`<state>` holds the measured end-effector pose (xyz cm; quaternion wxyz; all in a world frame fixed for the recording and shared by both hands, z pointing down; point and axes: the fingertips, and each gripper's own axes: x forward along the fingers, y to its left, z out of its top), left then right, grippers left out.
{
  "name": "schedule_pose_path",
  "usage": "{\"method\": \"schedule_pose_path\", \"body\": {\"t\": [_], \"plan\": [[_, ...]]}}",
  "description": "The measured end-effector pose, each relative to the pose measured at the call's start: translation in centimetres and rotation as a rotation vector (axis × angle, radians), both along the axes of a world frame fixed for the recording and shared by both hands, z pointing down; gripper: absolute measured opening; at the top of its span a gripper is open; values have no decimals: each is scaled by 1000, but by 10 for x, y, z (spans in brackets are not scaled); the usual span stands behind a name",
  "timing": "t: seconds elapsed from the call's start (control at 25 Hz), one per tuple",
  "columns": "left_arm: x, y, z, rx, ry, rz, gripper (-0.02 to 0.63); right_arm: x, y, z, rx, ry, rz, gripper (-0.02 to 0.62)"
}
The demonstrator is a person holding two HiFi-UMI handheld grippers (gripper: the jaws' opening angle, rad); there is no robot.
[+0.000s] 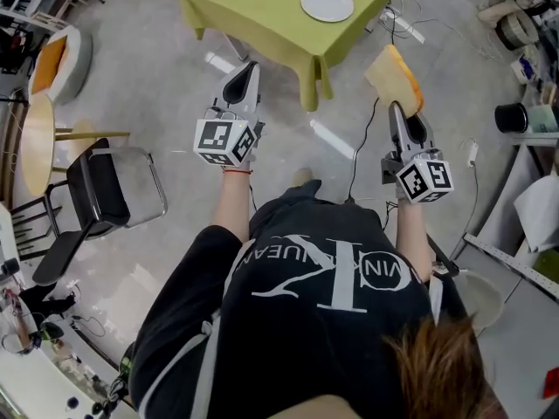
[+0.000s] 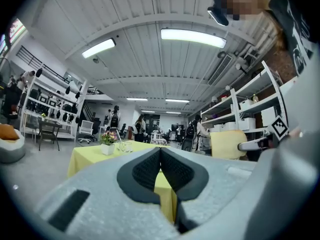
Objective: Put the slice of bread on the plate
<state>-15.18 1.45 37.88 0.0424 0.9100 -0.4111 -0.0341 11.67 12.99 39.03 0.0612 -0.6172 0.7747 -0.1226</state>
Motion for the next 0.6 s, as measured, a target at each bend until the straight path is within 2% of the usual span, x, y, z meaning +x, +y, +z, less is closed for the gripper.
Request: {"method": "schedule_pose_path", "body": {"t": [0.16, 0.4, 0.6], "plan": [[-6, -19, 5, -10, 25, 3, 9, -8, -16, -3, 13, -15, 6, 94], [-3, -19, 13, -28, 21, 34, 9, -11, -24, -3, 7, -22, 5, 94], [-14, -24, 10, -25, 24, 12, 9, -20, -35, -7, 12, -37, -12, 94]]}}
